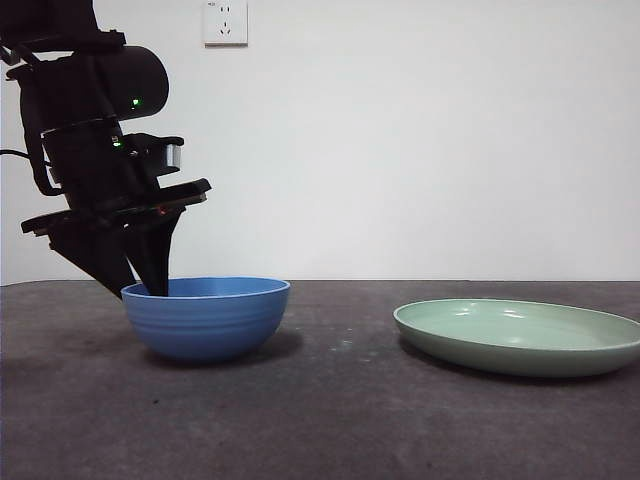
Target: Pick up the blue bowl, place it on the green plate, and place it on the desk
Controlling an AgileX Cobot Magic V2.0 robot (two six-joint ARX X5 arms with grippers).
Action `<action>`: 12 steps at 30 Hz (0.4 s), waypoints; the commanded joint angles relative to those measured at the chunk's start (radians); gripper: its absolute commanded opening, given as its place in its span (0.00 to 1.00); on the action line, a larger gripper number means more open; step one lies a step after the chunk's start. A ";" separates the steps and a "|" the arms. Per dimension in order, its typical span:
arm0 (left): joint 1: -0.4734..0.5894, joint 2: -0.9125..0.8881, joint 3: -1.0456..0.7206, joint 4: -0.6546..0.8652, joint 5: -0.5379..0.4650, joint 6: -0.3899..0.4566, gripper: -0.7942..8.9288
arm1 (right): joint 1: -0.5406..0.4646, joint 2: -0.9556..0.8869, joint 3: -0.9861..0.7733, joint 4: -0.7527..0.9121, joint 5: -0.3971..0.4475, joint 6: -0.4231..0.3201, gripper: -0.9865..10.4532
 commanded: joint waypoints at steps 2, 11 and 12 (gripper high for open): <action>-0.006 0.016 0.024 0.004 -0.005 0.011 0.16 | 0.002 0.003 0.017 0.009 -0.003 0.010 0.41; -0.006 0.016 0.024 0.012 -0.005 -0.007 0.09 | 0.002 0.003 0.017 0.009 -0.003 0.010 0.41; -0.006 0.014 0.025 0.010 -0.005 -0.007 0.09 | 0.002 0.003 0.017 0.009 -0.003 0.010 0.41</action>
